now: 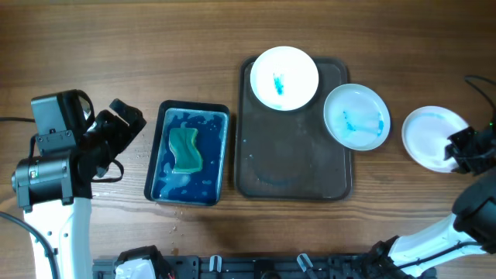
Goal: Clean dirty plates on tray and stack at the side
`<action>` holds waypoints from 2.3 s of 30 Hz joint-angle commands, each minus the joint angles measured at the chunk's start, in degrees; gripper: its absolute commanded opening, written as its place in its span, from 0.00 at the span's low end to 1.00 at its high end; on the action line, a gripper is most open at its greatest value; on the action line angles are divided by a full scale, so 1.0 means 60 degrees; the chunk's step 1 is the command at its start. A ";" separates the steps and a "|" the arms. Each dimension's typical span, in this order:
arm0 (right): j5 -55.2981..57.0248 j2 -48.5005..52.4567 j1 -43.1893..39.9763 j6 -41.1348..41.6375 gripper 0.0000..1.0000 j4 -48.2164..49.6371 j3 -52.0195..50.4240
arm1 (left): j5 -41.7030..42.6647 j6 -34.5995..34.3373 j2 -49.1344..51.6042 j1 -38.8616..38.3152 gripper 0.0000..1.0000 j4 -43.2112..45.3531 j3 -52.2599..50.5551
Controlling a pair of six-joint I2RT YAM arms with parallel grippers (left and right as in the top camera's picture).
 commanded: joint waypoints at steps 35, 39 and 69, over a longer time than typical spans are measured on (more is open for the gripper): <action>-0.3381 -0.3595 0.4142 -0.2619 0.04 0.1676 -0.2918 | 0.0109 0.0080 0.0000 0.0058 1.00 0.0025 0.0113; -0.3362 -0.4277 0.5337 -0.3289 0.04 0.1749 -0.2918 | 0.0109 0.0080 0.0000 0.0058 1.00 0.0025 0.0113; -0.2080 -0.4677 0.9621 -0.0171 0.49 0.2269 -0.2590 | 0.0109 0.0080 0.0000 0.0058 1.00 0.0025 0.0113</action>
